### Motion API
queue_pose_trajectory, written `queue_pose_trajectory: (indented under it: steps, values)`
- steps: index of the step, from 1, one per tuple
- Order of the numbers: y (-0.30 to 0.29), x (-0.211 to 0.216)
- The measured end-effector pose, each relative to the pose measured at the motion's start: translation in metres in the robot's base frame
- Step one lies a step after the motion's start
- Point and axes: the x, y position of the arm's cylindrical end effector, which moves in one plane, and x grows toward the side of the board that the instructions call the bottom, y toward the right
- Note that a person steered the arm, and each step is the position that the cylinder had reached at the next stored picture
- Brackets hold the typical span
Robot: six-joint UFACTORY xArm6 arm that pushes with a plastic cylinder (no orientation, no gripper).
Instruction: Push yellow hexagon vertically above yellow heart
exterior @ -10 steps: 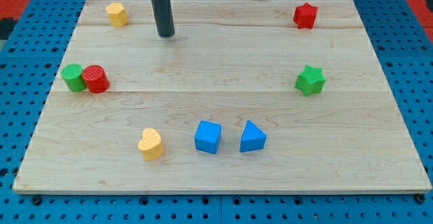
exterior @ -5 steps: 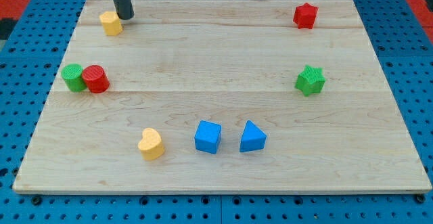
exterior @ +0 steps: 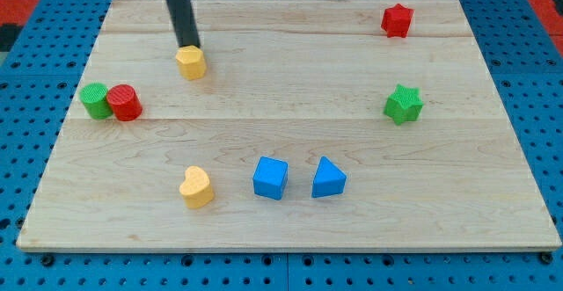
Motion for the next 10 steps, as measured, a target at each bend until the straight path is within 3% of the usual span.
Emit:
queue_pose_trajectory:
  steps: [2, 3, 4, 5, 6, 7, 9, 10]
  values:
    - [0.008, 0.067]
    - [-0.020, 0.041]
    - [-0.013, 0.055]
    - [0.011, 0.096]
    - [0.007, 0.101]
    - [-0.003, 0.076]
    - [-0.029, 0.126]
    - [-0.006, 0.161]
